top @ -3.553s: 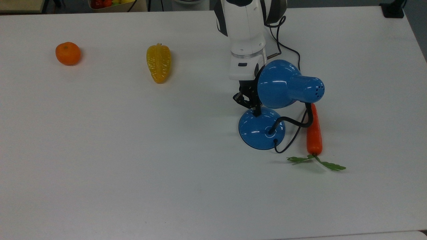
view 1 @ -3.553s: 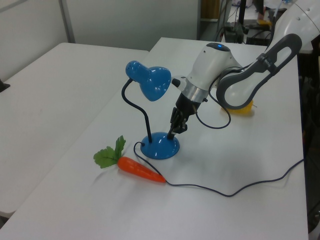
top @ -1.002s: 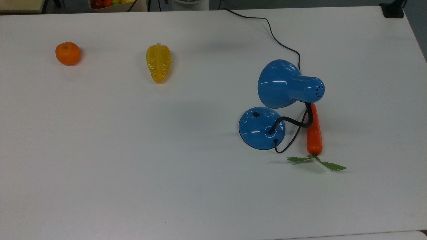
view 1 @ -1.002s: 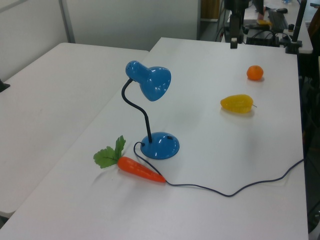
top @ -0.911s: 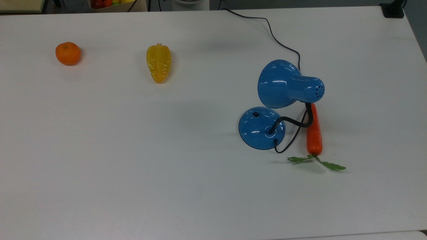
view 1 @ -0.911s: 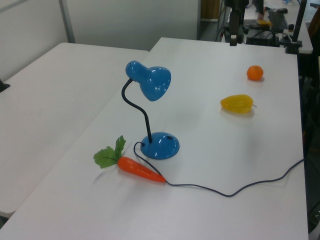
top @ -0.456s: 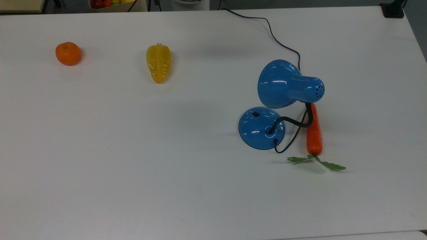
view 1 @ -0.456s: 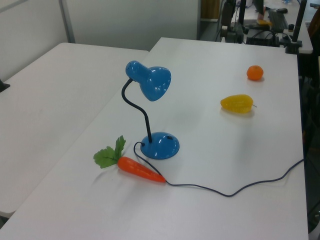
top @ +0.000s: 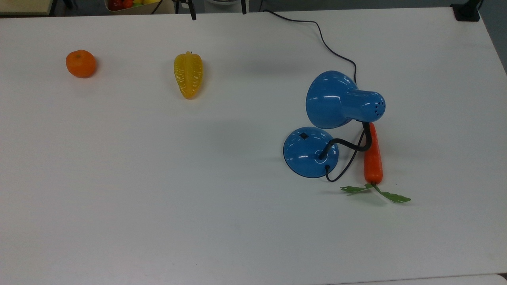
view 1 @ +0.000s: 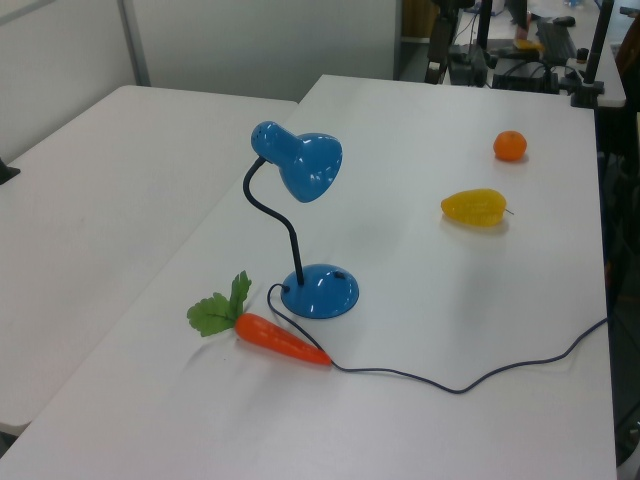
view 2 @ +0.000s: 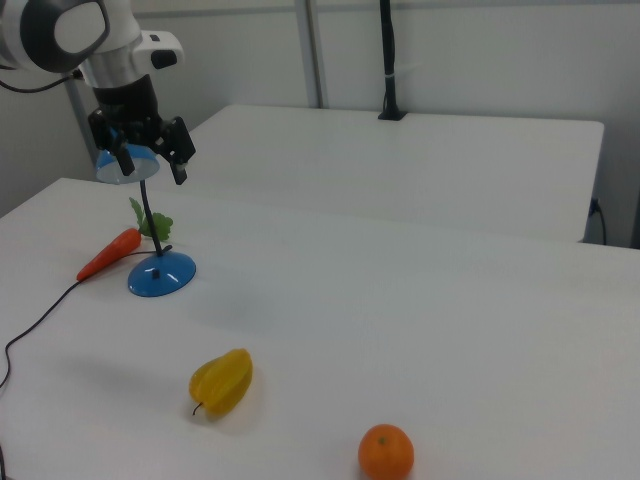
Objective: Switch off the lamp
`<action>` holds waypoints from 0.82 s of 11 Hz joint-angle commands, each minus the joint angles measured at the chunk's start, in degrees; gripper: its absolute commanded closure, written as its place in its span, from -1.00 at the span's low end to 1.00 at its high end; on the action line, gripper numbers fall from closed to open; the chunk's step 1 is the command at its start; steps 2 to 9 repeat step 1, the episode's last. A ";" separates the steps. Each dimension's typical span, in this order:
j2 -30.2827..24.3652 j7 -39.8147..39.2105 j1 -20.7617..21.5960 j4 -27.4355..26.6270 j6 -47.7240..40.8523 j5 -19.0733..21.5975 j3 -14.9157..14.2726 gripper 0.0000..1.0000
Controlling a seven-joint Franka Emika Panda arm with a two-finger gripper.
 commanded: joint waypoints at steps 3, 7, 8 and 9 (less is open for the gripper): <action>-0.59 0.84 1.31 -1.08 0.98 0.05 -1.28 -1.00; -0.59 0.84 1.31 -1.08 0.98 0.05 -1.28 -1.00; -0.59 0.84 1.31 -1.08 0.98 0.05 -1.28 -1.00; -0.59 0.84 1.31 -1.08 0.98 0.05 -1.28 -1.00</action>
